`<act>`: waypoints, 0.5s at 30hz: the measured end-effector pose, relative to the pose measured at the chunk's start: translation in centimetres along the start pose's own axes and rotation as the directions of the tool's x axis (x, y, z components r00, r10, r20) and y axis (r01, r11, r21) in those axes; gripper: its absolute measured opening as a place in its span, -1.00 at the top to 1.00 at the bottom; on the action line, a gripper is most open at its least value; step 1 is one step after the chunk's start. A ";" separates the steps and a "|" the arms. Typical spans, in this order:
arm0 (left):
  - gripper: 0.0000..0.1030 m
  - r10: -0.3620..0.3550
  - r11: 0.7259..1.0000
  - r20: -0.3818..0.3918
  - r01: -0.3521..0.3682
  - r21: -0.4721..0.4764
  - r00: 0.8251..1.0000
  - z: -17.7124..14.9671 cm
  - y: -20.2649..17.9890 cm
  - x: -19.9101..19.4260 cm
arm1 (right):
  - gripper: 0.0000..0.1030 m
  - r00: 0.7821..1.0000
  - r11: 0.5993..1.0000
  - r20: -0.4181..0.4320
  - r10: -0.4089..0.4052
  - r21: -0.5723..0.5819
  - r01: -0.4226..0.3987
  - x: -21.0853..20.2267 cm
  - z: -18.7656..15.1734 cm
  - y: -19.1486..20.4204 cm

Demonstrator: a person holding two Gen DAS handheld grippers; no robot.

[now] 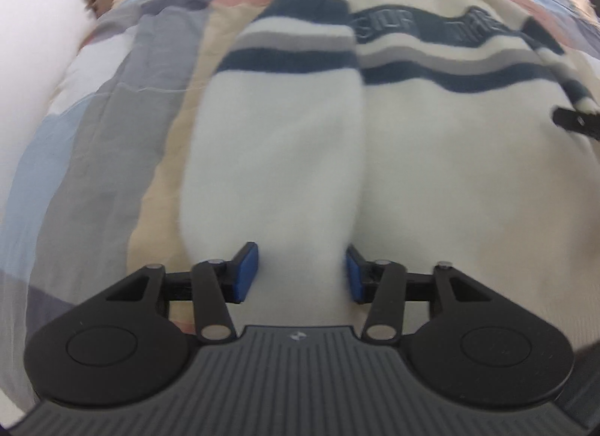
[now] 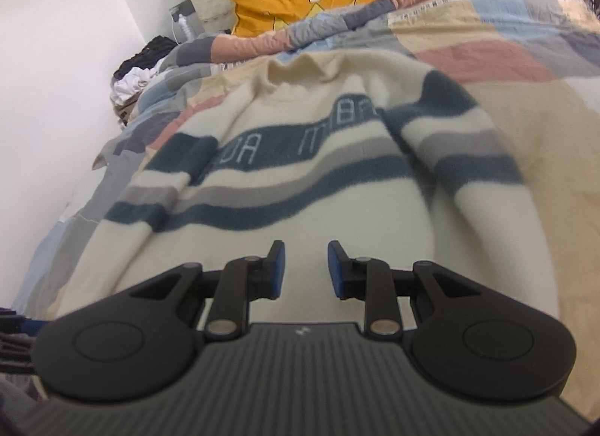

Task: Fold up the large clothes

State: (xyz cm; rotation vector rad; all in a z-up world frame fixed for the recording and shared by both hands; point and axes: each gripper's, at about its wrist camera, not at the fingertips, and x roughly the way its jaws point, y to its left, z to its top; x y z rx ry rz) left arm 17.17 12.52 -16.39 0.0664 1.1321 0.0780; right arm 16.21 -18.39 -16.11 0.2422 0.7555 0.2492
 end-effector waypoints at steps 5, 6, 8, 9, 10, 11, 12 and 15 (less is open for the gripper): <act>0.75 0.056 0.998 0.009 -0.056 -0.015 0.998 2.3 2.7 -0.7 | 0.48 1.000 1.000 0.003 -0.025 -0.005 0.025 0.8 0.0 -0.6; 0.76 0.066 0.998 0.009 -0.065 -0.025 0.998 3.0 3.8 -0.9 | 0.47 1.000 1.000 0.002 -0.021 0.002 0.021 0.9 0.0 -0.7; 0.77 0.123 0.992 0.038 -0.122 -0.034 0.992 4.3 6.0 -1.4 | 0.44 1.000 1.000 -0.004 -0.013 -0.003 0.013 1.2 0.1 -0.8; 0.78 0.155 0.987 0.051 -0.153 -0.043 0.987 5.2 7.6 -1.4 | 0.44 1.000 1.000 -0.003 -0.013 -0.012 0.013 1.3 0.2 -0.6; 0.78 0.184 0.981 0.061 -0.180 -0.065 0.981 6.1 9.3 -1.6 | 0.44 1.000 1.000 -0.001 -0.014 -0.022 0.014 1.3 0.2 -0.5; 0.78 0.211 0.975 0.070 -0.204 -0.092 0.975 7.2 11.0 -1.8 | 0.44 1.000 0.999 0.002 -0.014 -0.033 0.014 1.3 0.2 -0.3; 0.79 0.236 0.967 0.082 -0.226 -0.116 0.968 8.3 12.8 -2.0 | 0.44 1.000 0.999 0.004 -0.013 -0.041 0.013 1.4 0.2 -0.2; 0.80 0.334 0.933 0.131 -0.308 -0.185 0.933 11.9 18.0 -2.9 | 0.44 1.000 0.999 0.001 -0.002 -0.053 0.002 1.4 0.1 0.1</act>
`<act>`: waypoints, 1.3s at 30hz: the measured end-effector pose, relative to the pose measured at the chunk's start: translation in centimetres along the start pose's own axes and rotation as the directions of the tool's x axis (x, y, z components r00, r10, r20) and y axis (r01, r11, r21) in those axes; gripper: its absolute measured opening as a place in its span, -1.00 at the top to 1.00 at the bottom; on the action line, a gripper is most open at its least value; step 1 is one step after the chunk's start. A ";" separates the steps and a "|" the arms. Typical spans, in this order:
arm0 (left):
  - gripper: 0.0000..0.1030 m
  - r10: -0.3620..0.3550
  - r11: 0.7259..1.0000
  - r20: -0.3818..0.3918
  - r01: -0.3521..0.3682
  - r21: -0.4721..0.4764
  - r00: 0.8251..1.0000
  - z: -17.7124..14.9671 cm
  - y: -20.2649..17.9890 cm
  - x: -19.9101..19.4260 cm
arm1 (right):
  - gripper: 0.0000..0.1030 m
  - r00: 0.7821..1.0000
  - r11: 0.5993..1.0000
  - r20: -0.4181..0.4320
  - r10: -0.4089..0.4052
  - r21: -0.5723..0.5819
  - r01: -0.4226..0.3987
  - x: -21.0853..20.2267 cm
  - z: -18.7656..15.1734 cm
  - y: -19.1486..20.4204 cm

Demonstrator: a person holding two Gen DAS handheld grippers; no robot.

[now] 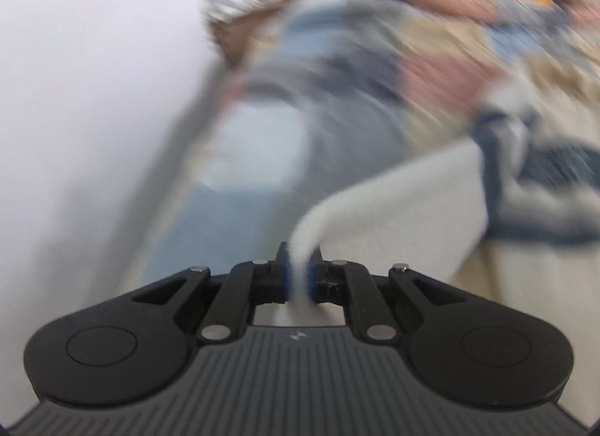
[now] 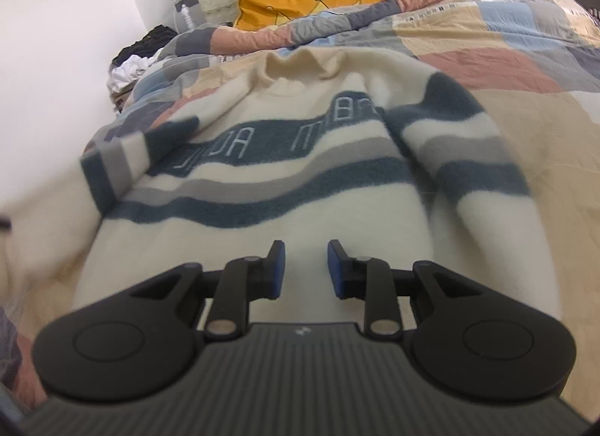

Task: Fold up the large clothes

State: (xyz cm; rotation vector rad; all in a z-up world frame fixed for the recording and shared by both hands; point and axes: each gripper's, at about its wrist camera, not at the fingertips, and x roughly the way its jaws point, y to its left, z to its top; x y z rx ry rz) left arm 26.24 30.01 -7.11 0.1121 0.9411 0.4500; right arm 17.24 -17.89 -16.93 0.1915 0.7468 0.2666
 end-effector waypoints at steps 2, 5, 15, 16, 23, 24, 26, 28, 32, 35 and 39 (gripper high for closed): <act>0.80 0.048 0.998 0.038 -0.046 -0.039 0.998 3.0 2.7 1.0 | 0.44 1.000 1.000 -0.004 0.001 -0.003 -0.001 0.1 0.1 0.1; 0.80 0.097 0.994 0.089 -0.091 -0.068 0.991 7.3 6.0 3.0 | 0.44 1.000 1.000 -0.004 0.000 -0.002 0.000 0.2 0.2 0.3; 0.80 0.114 0.983 0.001 -0.113 -0.146 0.993 12.7 9.9 16.8 | 0.44 1.000 1.000 -0.005 0.002 -0.001 -0.002 1.5 1.2 1.3; 0.80 0.118 0.980 -0.019 -0.119 -0.157 0.993 12.5 10.1 18.3 | 0.44 1.000 1.000 -0.009 0.004 0.006 -0.004 1.7 1.3 1.3; 0.79 0.136 0.967 -0.077 -0.149 -0.205 0.988 9.7 9.3 24.6 | 0.44 1.000 1.000 -0.020 -0.001 0.009 0.001 3.3 1.9 1.5; 0.79 0.143 0.967 -0.066 -0.153 -0.206 0.988 9.3 9.0 24.6 | 0.44 1.000 1.000 -0.019 -0.002 0.011 0.003 3.4 1.9 1.5; 0.78 0.154 0.962 -0.040 -0.159 -0.221 0.987 9.2 8.8 24.2 | 0.46 1.000 1.000 -0.019 -0.003 0.020 0.003 3.5 1.9 1.2; 0.53 0.161 0.949 -0.014 -0.158 -0.274 0.987 8.4 8.8 22.7 | 0.46 1.000 0.999 -0.015 0.000 0.034 0.001 3.4 2.0 0.9; -0.16 0.175 0.929 0.037 -0.152 -0.337 0.984 7.7 8.4 18.6 | 0.44 1.000 0.999 0.020 -0.002 0.044 0.001 2.4 2.2 0.6; -0.16 0.152 0.942 0.068 -0.124 -0.313 0.986 7.1 7.2 14.9 | 0.44 0.999 0.998 0.051 -0.017 0.053 0.014 1.2 2.4 0.4; -0.16 0.103 0.970 0.155 -0.064 -0.236 0.982 6.0 3.2 8.7 | 0.44 0.996 0.997 0.087 -0.037 0.065 0.032 -0.2 2.3 -0.6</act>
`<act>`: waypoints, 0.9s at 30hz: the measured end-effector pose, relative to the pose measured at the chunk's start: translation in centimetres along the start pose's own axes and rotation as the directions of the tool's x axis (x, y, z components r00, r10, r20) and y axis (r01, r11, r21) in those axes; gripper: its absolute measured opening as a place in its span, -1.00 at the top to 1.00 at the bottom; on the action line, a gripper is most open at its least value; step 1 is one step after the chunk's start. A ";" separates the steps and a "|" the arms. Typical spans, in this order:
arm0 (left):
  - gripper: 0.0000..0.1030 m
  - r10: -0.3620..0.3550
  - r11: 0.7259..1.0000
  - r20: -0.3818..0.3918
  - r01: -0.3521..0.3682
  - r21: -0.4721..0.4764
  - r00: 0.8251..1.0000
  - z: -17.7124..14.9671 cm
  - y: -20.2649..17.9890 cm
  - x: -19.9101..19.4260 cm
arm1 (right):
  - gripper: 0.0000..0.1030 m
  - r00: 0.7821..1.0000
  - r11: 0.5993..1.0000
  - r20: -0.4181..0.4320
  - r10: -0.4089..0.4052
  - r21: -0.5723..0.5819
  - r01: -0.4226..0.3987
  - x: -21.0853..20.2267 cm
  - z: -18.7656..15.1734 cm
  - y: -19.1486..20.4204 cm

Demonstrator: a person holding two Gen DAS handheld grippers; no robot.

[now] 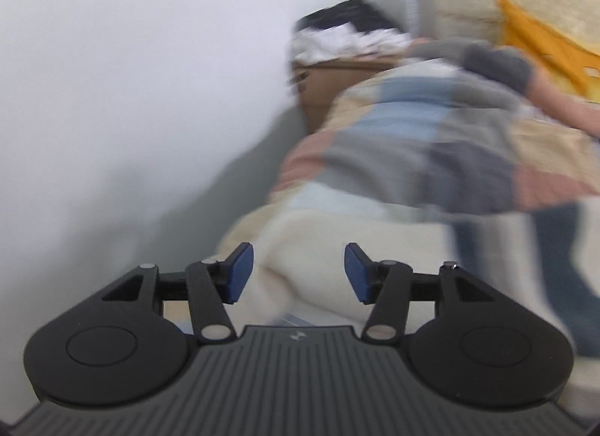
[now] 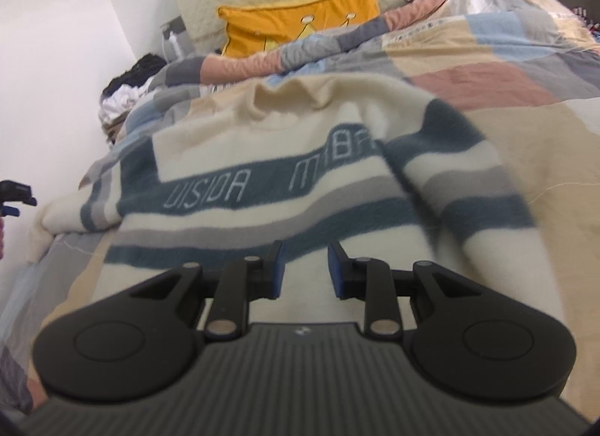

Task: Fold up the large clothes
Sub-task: 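Move the left tool to the sweater's sleeve edge and pinch it, then grasp the sweater sleeve cuff with the right gripper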

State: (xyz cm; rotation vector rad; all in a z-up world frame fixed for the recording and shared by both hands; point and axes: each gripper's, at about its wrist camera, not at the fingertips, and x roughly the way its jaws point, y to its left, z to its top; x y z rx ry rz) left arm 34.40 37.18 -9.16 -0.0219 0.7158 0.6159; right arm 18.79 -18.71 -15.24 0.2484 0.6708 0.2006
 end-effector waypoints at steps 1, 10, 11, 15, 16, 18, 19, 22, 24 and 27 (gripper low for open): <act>-0.16 -0.044 0.999 0.011 0.044 0.001 0.999 -0.3 -1.0 -2.1 | 0.44 1.000 1.000 0.002 -0.013 0.004 0.013 -0.3 0.0 -0.4; -0.16 -0.381 0.920 0.087 0.368 0.137 0.920 -3.1 -12.9 -19.0 | 0.44 0.995 0.995 0.063 -0.074 0.071 0.070 -2.9 -0.1 -3.1; -0.16 -0.410 0.905 0.086 0.394 0.157 0.908 -3.5 -14.2 -20.5 | 0.44 0.995 0.994 0.063 -0.082 0.082 0.077 -3.1 -0.2 -3.4; -0.16 -0.508 0.849 0.078 0.483 0.215 0.858 -6.0 -18.8 -26.1 | 0.44 0.990 0.987 0.071 -0.119 0.118 0.110 -4.0 -0.2 -4.6; -0.16 -0.528 0.834 0.066 0.502 0.231 0.847 -6.9 -19.8 -27.1 | 0.44 0.989 0.984 0.070 -0.130 0.127 0.121 -4.1 -0.2 -5.0; -0.16 -0.565 0.805 0.047 0.538 0.248 0.824 -9.1 -21.5 -29.0 | 0.43 0.987 0.979 0.069 -0.145 0.152 0.133 -4.5 -0.2 -5.6; -0.16 -0.582 0.793 0.055 0.551 0.258 0.812 -10.1 -22.2 -29.6 | 0.43 0.986 0.977 0.072 -0.149 0.162 0.136 -4.6 -0.3 -5.8; -0.16 -0.588 0.787 0.065 0.552 0.276 0.806 -13.5 -23.7 -29.8 | 0.43 0.987 0.978 0.075 -0.141 0.167 0.127 -5.0 -0.5 -5.9; -0.16 -0.611 0.773 0.028 0.589 0.235 0.791 -15.4 -24.2 -28.8 | 0.43 0.988 0.980 0.073 -0.133 0.160 0.120 -5.0 -0.7 -5.8; -0.16 -0.602 0.777 0.006 0.584 0.236 0.798 -17.3 -24.3 -26.2 | 0.24 0.983 0.972 0.071 -0.169 0.180 0.154 -5.0 -0.8 -6.1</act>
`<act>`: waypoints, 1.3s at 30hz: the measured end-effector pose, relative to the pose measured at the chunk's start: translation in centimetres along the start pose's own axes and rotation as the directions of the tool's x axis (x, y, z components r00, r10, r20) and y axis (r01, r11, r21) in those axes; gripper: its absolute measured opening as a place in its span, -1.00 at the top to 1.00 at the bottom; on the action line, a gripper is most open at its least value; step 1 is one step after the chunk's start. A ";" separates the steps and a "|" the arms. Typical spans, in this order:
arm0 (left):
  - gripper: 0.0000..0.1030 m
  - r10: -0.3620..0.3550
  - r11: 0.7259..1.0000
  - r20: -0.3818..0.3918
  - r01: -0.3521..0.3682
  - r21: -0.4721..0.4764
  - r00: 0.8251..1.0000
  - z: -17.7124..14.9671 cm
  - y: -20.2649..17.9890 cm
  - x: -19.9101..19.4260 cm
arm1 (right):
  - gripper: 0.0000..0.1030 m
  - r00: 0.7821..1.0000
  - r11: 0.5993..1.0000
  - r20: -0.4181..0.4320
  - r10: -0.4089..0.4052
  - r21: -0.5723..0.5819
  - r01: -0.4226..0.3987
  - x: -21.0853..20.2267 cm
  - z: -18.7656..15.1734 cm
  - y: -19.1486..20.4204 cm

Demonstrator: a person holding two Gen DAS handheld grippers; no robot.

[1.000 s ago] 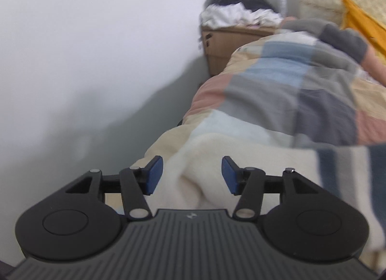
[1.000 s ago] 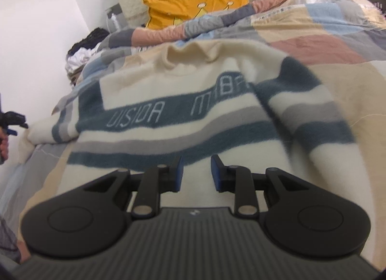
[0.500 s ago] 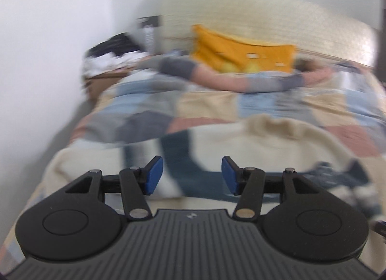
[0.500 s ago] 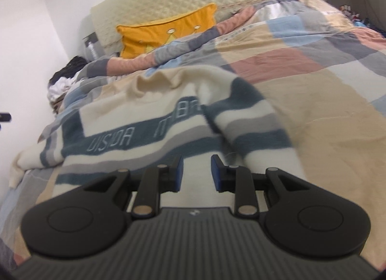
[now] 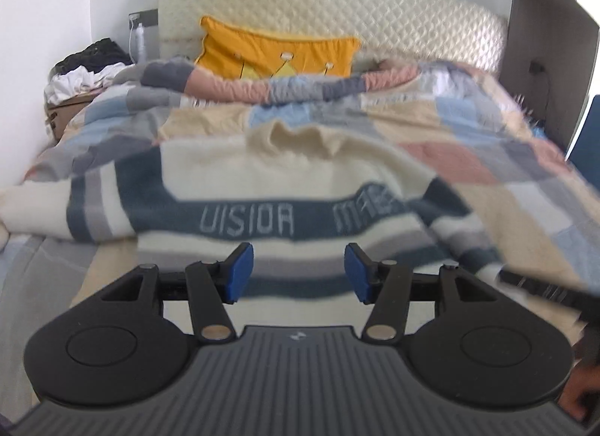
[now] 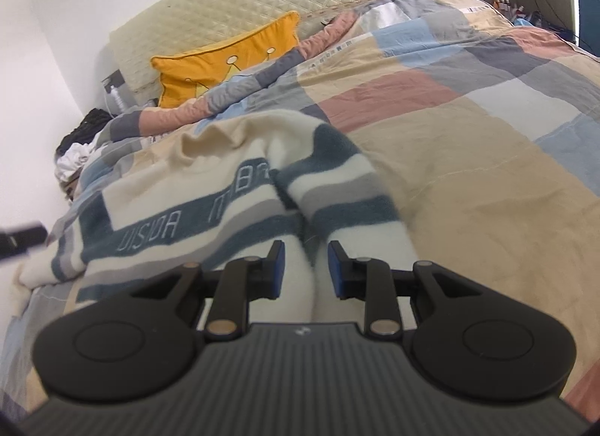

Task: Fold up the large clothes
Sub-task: 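Grasp the sweater sleeve cuff with the right gripper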

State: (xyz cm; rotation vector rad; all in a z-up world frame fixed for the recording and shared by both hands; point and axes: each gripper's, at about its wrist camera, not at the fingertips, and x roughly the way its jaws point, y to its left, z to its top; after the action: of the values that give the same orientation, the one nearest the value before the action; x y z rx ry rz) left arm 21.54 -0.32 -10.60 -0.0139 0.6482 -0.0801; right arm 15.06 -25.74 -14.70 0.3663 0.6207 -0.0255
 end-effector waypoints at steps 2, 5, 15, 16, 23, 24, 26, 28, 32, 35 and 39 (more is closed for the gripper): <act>-0.16 0.001 1.000 -0.026 -0.001 0.016 1.000 -1.5 0.3 1.1 | 0.02 0.999 0.999 0.006 -0.043 0.021 0.043 0.1 0.0 -0.4; -0.16 0.013 1.000 -0.063 -0.012 0.025 0.998 -3.6 1.1 2.6 | -0.42 0.990 0.989 -0.009 -0.138 0.059 0.138 0.7 0.0 -1.2; -0.16 -0.003 0.989 -0.116 -0.014 -0.145 0.993 -6.9 6.2 4.7 | -0.53 0.974 0.945 -0.211 -0.085 0.294 0.146 4.9 -1.8 -4.8; -0.16 -0.012 0.985 -0.121 -0.009 -0.171 0.993 -7.0 6.7 4.9 | -0.53 0.971 0.946 -0.223 -0.087 0.288 0.151 5.2 -2.0 -4.7; -0.16 -0.025 0.972 -0.119 -0.003 -0.233 0.993 -7.1 7.5 5.2 | -0.44 0.969 0.957 -0.209 -0.135 0.225 0.182 5.4 -2.5 -3.6; -0.16 -0.030 0.971 -0.122 0.000 -0.241 0.992 -7.1 7.7 5.3 | -0.21 0.964 0.958 -0.213 -0.158 0.203 0.202 5.5 -2.5 -3.4; -0.16 -0.037 0.966 -0.124 0.004 -0.257 0.992 -7.2 7.7 5.3 | 0.14 0.958 0.958 -0.211 -0.194 0.167 0.231 5.4 -2.2 -3.2; -0.16 -0.033 0.964 -0.121 0.000 -0.264 0.992 -7.3 7.6 5.1 | 0.45 0.965 0.961 -0.189 -0.184 0.171 0.217 4.9 -2.0 -3.4; -0.16 -0.015 0.965 -0.120 -0.018 -0.263 0.993 -7.4 7.7 4.9 | 0.67 0.979 0.971 -0.136 -0.153 0.165 0.175 3.9 -1.3 -3.1; -0.16 -0.009 0.963 -0.121 -0.024 -0.267 0.993 -7.6 7.8 4.8 | 0.69 0.984 0.974 -0.092 -0.153 0.152 0.166 2.9 -0.6 -2.7; -0.16 0.000 0.965 -0.122 -0.032 -0.260 0.993 -7.6 7.7 4.7 | 0.70 0.986 0.977 -0.039 -0.160 0.137 0.164 1.9 1.5 -2.8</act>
State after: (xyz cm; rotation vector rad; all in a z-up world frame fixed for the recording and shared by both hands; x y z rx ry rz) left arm 21.17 7.06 -19.80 -0.2609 0.7764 0.0210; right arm 17.05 -28.67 -15.59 0.4517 0.6770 -0.2215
